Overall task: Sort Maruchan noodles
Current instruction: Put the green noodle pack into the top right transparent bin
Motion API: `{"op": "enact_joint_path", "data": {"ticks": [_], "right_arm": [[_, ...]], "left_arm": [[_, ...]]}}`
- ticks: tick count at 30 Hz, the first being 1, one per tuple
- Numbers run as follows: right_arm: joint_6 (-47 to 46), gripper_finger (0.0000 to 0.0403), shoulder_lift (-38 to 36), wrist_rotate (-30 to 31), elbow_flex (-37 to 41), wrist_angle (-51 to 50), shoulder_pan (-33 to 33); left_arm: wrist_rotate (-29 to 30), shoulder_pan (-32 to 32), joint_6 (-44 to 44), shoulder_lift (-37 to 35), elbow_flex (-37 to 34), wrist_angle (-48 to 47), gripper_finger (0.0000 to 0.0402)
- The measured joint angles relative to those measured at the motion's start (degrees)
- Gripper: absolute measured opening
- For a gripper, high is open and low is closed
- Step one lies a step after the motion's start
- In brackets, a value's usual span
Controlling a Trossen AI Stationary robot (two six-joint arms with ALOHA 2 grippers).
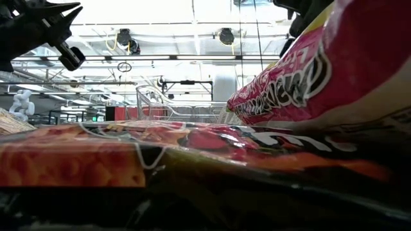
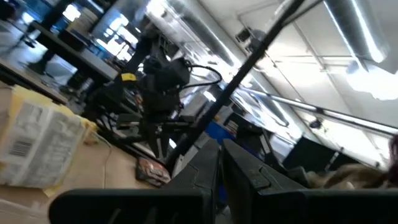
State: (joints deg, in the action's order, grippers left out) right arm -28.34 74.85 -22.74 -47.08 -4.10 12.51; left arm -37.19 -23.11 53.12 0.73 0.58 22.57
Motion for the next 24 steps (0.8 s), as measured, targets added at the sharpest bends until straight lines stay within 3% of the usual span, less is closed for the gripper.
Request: {"op": "enact_joint_path", "data": {"ticks": [11,17,24], "right_arm": [[9.6,0.0067,3.9,0.4,-2.7,-3.9,7.1],[15.9,0.0067,3.9,9.6,-2.7,-7.3,10.2],[9.3,0.0067,5.5,18.6,-2.7,-5.0,13.1]], "left_arm": [[-0.4,0.0,-0.5,0.0,0.0,0.0,0.0026],[-0.3,0.0,-2.3,0.0,0.0,0.0,0.0026],[-0.3,0.0,-2.4,0.0,0.0,0.0,0.0026]]}}
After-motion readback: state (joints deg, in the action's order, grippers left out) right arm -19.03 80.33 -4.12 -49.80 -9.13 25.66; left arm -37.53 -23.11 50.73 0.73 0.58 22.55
